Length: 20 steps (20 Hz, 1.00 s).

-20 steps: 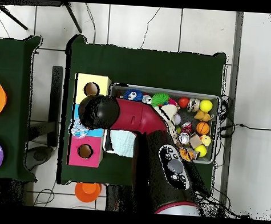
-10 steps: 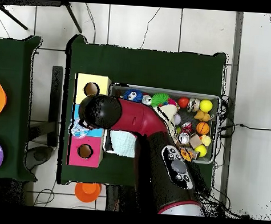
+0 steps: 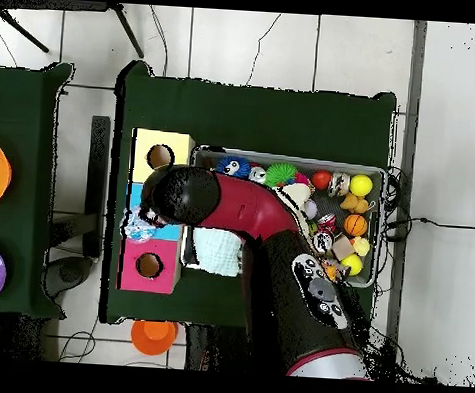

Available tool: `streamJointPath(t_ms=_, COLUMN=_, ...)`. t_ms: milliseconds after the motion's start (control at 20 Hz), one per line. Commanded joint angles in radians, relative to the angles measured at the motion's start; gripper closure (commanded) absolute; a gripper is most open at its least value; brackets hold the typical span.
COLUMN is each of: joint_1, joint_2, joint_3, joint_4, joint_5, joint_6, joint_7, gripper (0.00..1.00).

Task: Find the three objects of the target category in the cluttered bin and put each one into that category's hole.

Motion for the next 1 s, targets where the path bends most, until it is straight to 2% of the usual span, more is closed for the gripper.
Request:
streamJointPath(t_ms=50, joint_1=-0.036, joint_2=0.048, joint_3=0.082, joint_4=0.062, joint_5=0.012, joint_6=-0.103, joint_7=0.163, gripper=0.00)
streamJointPath(t_ms=200, joint_1=-0.037, joint_2=0.058, joint_3=0.077, joint_4=0.055, joint_5=-0.015, joint_6=-0.133, joint_7=0.167, gripper=0.00)
streamJointPath(t_ms=400, joint_1=-0.054, joint_2=0.081, joint_3=0.103, joint_4=0.071, joint_5=-0.015, joint_6=-0.172, joint_7=0.159, gripper=0.00)
streamJointPath(t_ms=750, joint_1=-0.046, joint_2=0.093, joint_3=0.093, joint_4=0.060, joint_5=-0.029, joint_6=-0.157, joint_7=0.169, gripper=0.00)
streamJointPath(t_ms=1000, joint_1=-0.058, joint_2=0.100, joint_3=0.126, joint_4=0.086, joint_5=0.001, joint_6=-0.118, joint_7=0.169, gripper=0.00)
